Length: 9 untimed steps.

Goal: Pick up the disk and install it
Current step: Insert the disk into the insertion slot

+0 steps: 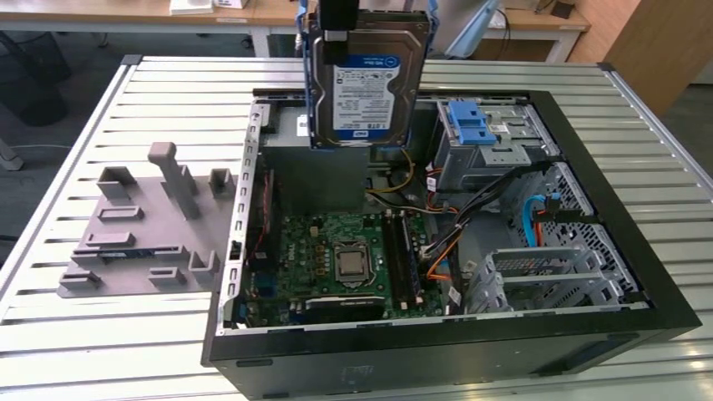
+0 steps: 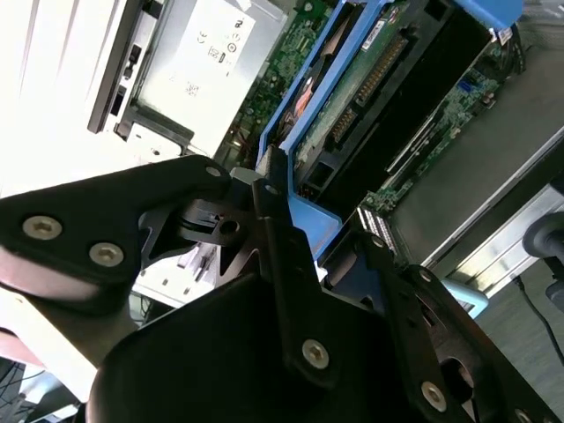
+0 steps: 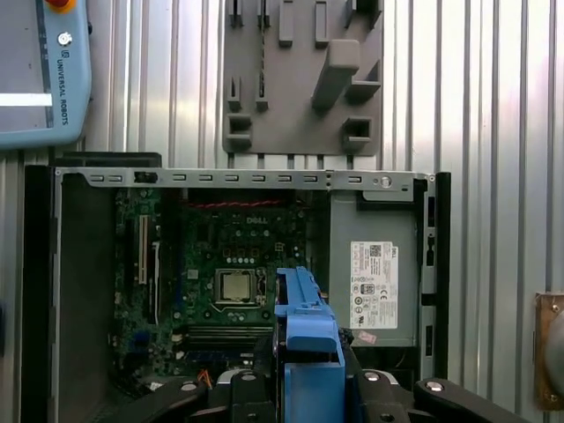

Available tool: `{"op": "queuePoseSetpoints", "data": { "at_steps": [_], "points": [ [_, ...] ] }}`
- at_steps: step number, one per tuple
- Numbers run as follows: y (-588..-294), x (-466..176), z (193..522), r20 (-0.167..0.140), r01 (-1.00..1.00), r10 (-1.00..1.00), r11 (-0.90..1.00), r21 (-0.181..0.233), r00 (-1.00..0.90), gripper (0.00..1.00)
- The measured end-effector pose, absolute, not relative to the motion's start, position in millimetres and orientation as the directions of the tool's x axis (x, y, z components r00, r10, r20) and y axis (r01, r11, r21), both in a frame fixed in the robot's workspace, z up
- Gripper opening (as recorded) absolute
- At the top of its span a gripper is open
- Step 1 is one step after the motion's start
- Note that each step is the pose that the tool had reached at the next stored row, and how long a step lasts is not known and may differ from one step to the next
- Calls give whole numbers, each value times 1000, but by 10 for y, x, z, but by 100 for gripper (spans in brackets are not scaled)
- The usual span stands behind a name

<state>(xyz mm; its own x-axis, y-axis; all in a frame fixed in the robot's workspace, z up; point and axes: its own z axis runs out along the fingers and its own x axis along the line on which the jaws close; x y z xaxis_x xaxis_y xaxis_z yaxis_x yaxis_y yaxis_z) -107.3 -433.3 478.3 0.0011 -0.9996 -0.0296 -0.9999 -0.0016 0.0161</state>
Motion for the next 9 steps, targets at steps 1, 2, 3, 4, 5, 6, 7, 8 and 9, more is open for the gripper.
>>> {"op": "queuePoseSetpoints", "data": {
  "at_steps": [1, 2, 3, 4, 5, 6, 7, 8, 9],
  "points": [
    [-4334, -1041, 4782, -30, -1000, -1000, -2, 16, 1, 36],
    [-4335, -1010, 4782, -30, -1000, -1000, -2, 16, 1, 36],
    [-4335, -988, 4782, -30, -1000, -1000, -2, 16, 1, 36],
    [-4336, -972, 4782, -30, -1000, -1000, -2, 16, 1, 36],
    [-4338, -963, 4782, -30, -1000, -1000, -2, 16, 1, 36],
    [-4344, -958, 4781, -30, -1000, -1000, -2, 16, 1, 36],
    [-4354, -954, 4780, -30, -1000, -1000, -2, 16, 1, 36],
    [-4364, -950, 4780, -30, -1000, -1000, -2, 16, 1, 36],
    [-4370, -948, 4780, -30, -1000, -1000, -2, 16, 1, 36]
  ]
}}
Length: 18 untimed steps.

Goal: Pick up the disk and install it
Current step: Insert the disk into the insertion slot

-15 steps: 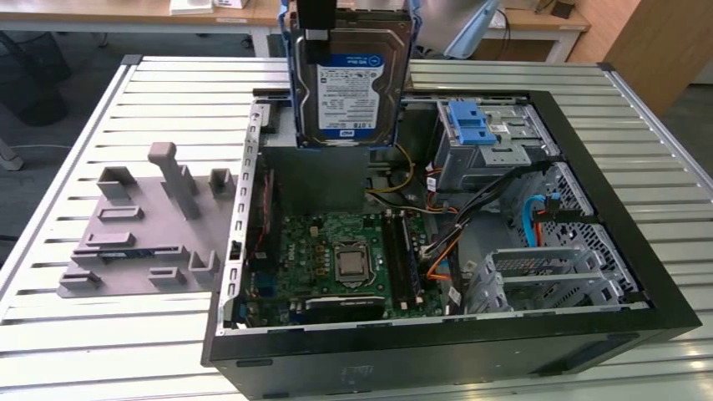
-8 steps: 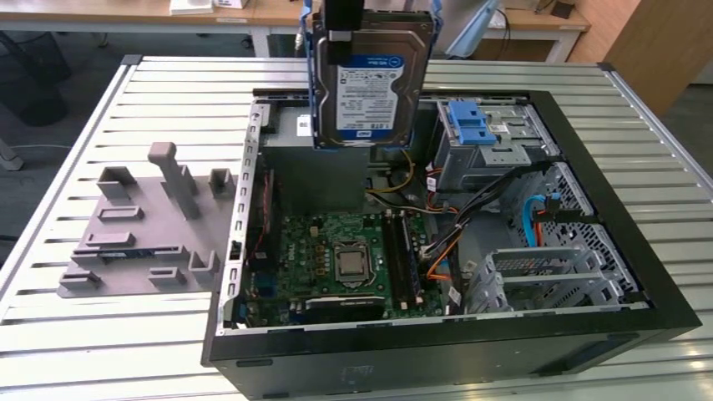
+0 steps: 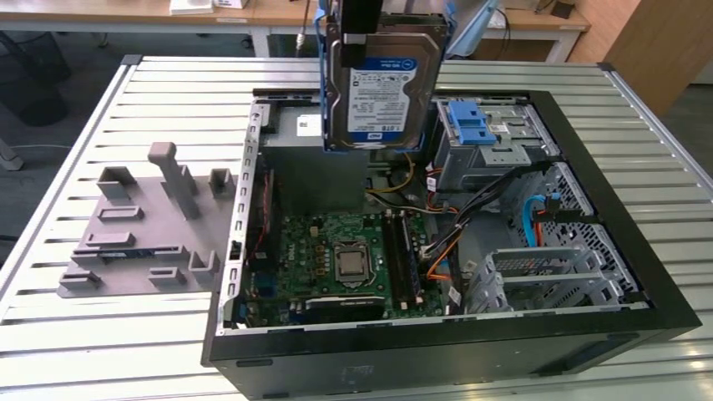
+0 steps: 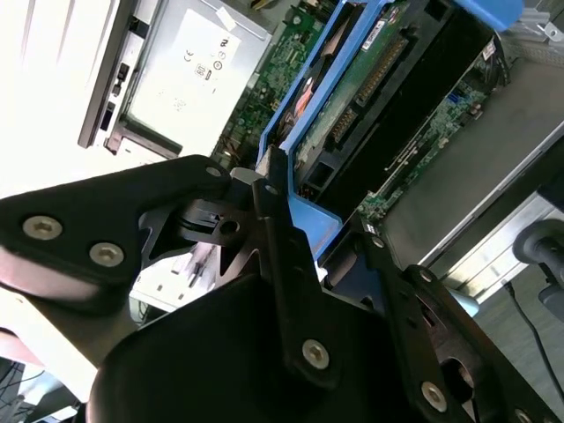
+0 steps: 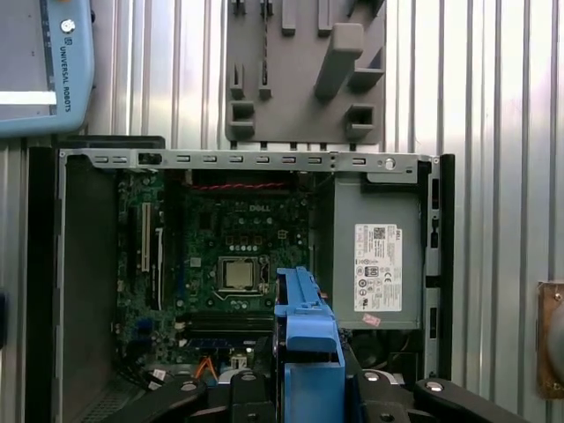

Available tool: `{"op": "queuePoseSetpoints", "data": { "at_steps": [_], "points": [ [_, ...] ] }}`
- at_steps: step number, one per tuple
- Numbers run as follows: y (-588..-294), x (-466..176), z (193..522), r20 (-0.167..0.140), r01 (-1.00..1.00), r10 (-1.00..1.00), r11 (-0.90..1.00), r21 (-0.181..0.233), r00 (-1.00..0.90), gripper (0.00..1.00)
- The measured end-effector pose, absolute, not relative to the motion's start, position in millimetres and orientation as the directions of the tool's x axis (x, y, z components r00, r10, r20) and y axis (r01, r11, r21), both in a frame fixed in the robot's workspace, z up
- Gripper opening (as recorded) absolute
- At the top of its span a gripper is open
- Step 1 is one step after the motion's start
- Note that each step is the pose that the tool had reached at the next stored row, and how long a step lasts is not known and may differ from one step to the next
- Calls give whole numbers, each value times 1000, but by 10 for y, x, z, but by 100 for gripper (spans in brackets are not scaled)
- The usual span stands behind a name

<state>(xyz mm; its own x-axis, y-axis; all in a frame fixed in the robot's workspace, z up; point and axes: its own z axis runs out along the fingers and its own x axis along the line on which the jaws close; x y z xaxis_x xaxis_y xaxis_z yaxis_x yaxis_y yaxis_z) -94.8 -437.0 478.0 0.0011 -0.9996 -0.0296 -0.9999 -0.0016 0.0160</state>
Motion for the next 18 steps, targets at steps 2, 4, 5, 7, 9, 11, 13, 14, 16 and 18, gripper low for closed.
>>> {"op": "queuePoseSetpoints", "data": {
  "at_steps": [2, 4, 5, 7, 9, 11, 13, 14, 16, 18],
  "points": [
    [-4372, -948, 4779, -29, -1000, -1000, -1, 16, 1, 36],
    [-4372, -948, 4779, -29, -1000, -1000, -2, 16, 1, 36],
    [-4372, -948, 4780, -29, -1000, -1000, -2, 16, 1, 36],
    [-4372, -947, 4780, -29, -1000, -1000, -2, 16, 1, 36],
    [-4372, -947, 4780, -29, -1000, -1000, -2, 16, 1, 36],
    [-4372, -948, 4780, -29, -1000, -1000, -2, 16, 1, 36],
    [-4372, -948, 4780, -29, -1000, -1000, -2, 16, 1, 36],
    [-4373, -948, 4779, -29, -1000, -1000, -2, 16, 1, 36],
    [-4373, -947, 4780, -29, -1000, -1000, -2, 16, 1, 36],
    [-4373, -935, 4779, -29, -1000, -1000, -2, 16, 1, 36]
  ]
}}
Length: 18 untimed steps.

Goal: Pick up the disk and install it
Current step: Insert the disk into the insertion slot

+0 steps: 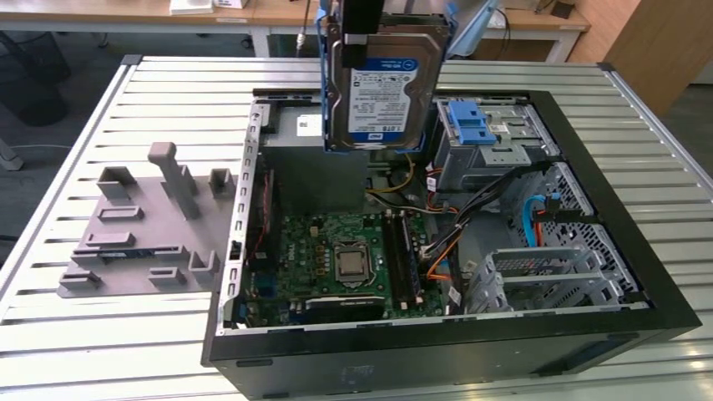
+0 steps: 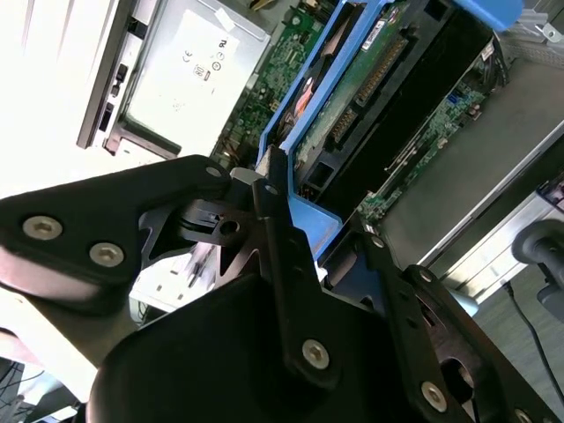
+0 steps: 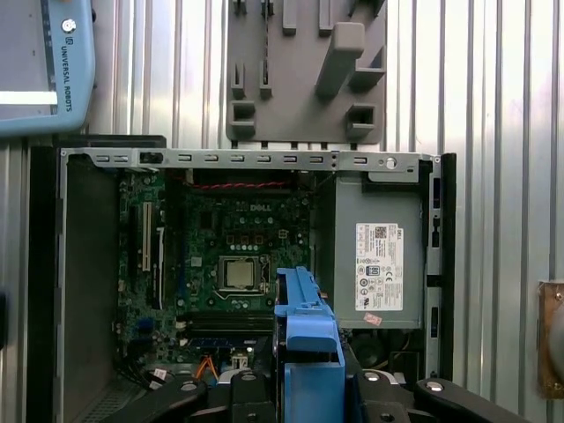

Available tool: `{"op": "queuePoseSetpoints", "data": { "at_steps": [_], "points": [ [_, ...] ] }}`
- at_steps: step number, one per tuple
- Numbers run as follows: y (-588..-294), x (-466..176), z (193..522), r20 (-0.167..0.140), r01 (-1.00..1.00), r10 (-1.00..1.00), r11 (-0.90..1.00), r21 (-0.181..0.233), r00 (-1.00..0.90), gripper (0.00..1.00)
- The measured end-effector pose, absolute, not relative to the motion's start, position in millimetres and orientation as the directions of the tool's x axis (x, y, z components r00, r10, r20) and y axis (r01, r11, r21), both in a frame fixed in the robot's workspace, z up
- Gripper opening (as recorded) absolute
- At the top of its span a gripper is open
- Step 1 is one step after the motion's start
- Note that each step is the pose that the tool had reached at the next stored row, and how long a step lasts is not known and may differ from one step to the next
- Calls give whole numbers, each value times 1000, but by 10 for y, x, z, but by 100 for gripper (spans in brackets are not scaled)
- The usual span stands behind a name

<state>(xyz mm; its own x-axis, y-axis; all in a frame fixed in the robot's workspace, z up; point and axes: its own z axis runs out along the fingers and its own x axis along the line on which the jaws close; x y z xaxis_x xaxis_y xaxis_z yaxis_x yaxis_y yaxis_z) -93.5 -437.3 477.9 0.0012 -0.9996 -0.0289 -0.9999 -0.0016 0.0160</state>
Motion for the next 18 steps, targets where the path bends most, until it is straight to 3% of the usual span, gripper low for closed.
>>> {"op": "queuePoseSetpoints", "data": {
  "at_steps": [13, 18],
  "points": [
    [-4377, -764, 4777, -29, -1000, -1000, -2, 16, 1, 36],
    [-4505, -760, 4762, -29, -1000, -1000, -2, 16, 1, 36]
  ]
}}
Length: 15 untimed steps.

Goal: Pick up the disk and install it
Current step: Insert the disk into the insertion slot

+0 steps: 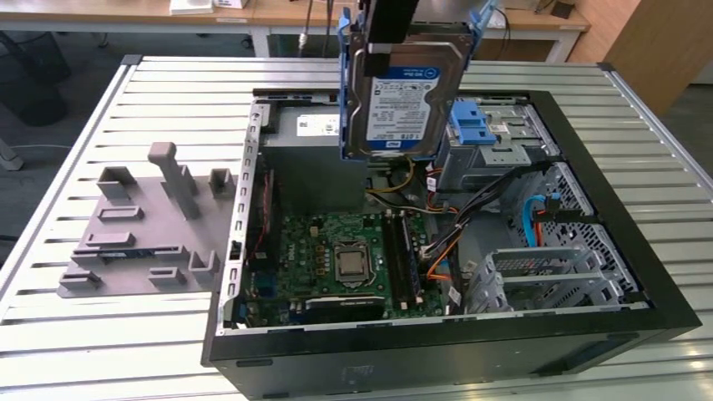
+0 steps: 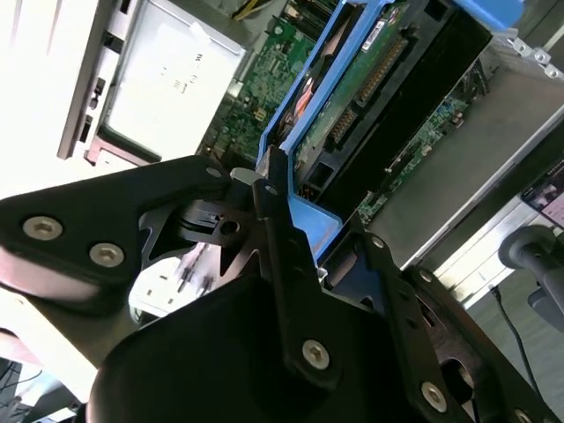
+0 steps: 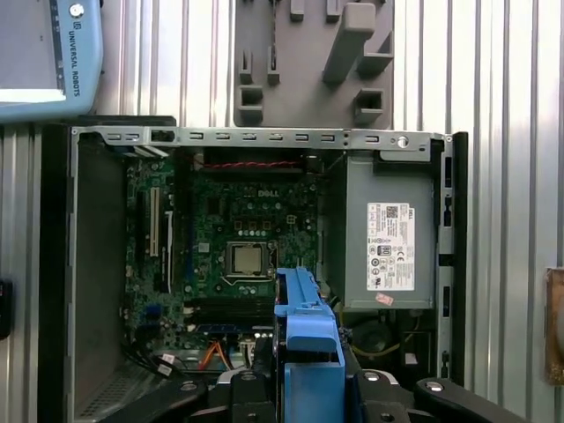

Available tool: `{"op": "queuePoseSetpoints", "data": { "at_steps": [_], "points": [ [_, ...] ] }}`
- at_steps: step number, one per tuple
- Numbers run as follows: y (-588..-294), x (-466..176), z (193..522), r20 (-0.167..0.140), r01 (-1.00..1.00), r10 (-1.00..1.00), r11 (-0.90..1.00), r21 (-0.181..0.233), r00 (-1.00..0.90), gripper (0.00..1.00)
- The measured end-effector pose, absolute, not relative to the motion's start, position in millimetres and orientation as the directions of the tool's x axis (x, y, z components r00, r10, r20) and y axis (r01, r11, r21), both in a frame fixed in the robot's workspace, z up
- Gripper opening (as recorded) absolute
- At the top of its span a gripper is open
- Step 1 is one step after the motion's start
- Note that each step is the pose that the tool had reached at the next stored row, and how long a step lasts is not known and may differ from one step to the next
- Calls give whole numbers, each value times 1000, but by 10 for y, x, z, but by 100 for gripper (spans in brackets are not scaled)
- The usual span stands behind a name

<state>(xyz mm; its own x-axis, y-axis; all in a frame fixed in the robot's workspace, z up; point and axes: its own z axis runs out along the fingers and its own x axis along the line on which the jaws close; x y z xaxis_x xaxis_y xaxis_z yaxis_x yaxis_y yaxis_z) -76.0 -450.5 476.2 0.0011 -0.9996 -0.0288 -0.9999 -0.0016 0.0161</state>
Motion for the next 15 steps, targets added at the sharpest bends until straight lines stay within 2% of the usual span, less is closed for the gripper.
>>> {"op": "queuePoseSetpoints", "data": {
  "at_steps": [6, 15],
  "points": [
    [-4688, -760, 4744, -31, -1000, -1000, -2, 9, 1, 36],
    [-4731, -717, 4733, -32, -1000, -999, -1, 1, 1, 36]
  ]
}}
